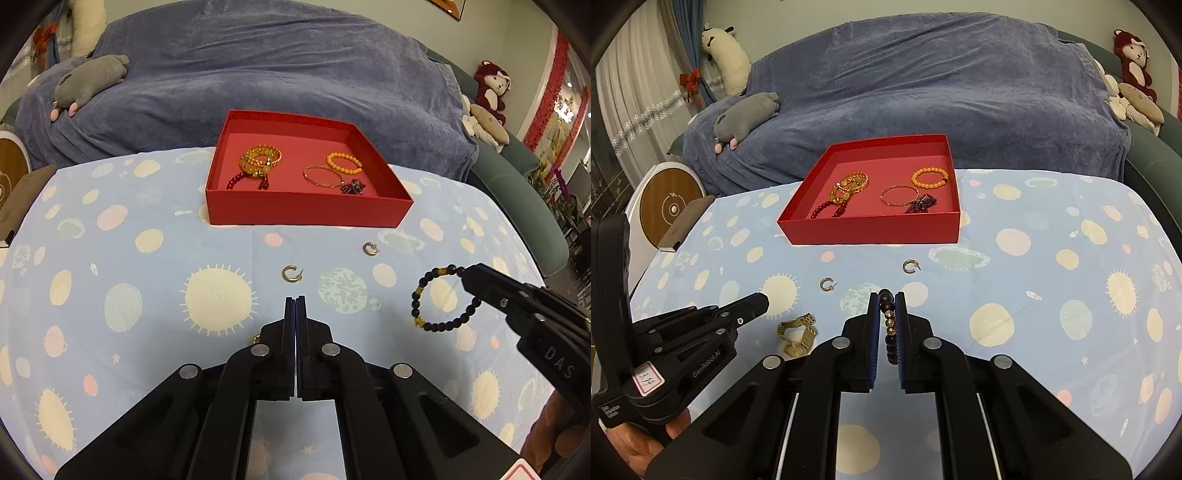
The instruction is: Organize jewelry
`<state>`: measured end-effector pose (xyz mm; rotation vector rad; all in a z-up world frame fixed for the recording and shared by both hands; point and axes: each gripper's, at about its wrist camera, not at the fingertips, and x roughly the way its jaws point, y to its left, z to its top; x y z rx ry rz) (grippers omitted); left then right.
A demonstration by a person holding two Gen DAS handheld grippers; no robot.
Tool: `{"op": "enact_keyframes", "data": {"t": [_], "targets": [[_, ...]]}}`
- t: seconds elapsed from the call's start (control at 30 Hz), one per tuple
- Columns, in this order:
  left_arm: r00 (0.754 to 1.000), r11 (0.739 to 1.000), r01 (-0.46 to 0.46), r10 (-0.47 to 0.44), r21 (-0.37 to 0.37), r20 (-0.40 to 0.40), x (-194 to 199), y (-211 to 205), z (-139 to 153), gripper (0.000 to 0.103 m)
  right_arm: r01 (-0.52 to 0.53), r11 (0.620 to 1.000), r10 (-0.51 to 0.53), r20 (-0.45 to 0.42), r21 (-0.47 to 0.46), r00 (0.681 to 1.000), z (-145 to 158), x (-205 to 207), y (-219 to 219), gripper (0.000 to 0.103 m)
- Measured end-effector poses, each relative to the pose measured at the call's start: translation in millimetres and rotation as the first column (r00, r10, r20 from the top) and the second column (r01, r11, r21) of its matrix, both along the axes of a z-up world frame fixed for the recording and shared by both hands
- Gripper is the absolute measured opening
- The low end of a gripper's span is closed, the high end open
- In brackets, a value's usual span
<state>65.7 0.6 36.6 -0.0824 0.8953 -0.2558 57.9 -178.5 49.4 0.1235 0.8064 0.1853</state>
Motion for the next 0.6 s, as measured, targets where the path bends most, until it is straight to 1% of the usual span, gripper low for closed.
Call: {"op": "enact_keyframes", "data": {"t": [0.1, 0.17, 0.23, 0.27, 0.3, 0.33, 0.37, 0.4, 0.47, 0.53, 0.6], "targets": [[1.0, 1.0, -0.018, 0.019, -0.015, 0.011, 0, 6, 9, 0.0, 0.003, 1.0, -0.003, 0.007, 0.005, 1.0, 2, -3, 0, 0.008], [1.0, 0.999, -0.031, 0.031, -0.032, 0.003, 0, 12, 8, 0.0, 0.009, 1.0, -0.009, 0.005, 0.009, 1.0, 2, -4, -3, 0.008], [0.998, 0.998, -0.054, 0.054, -0.03, -0.021, 2, 15, 1, 0.007, 0.011, 1.0, -0.011, 0.004, 0.008, 1.0, 1, -5, -4, 0.008], [0.997, 0.997, -0.065, 0.063, -0.034, -0.039, 2, 16, -5, 0.024, 0.011, 1.0, -0.011, 0.004, 0.006, 1.0, 1, -5, -5, 0.008], [0.995, 0.996, -0.083, 0.082, -0.029, -0.052, 2, 16, -12, 0.048, 0.011, 1.0, -0.011, 0.003, 0.005, 1.0, 0, -5, -5, 0.008], [0.992, 0.994, -0.111, 0.11, -0.016, -0.057, 1, 16, -18, 0.053, 0.012, 1.0, -0.012, 0.0, 0.006, 1.0, -1, -5, -6, 0.008], [0.991, 0.993, -0.119, 0.118, -0.009, -0.061, 0, 14, -25, 0.053, 0.012, 1.0, -0.012, -0.002, 0.006, 1.0, -2, -4, -6, 0.008], [0.992, 0.994, -0.107, 0.107, -0.003, -0.071, 1, 10, -32, 0.053, 0.012, 1.0, -0.012, -0.005, 0.007, 1.0, -2, -3, -6, 0.008], [0.992, 0.996, -0.081, 0.085, 0.042, -0.091, 2, -1, -45, 0.053, 0.011, 1.0, -0.011, -0.006, 0.006, 1.0, -3, -3, -6, 0.008], [0.992, 0.995, -0.073, 0.08, 0.075, -0.093, 3, -9, -56, 0.053, 0.01, 1.0, -0.01, -0.01, 0.007, 1.0, -3, -2, -6, 0.008], [0.99, 0.995, -0.069, 0.076, 0.067, -0.115, 5, -12, -65, 0.052, 0.011, 1.0, -0.011, -0.014, 0.007, 1.0, -5, -1, -7, 0.008]]}}
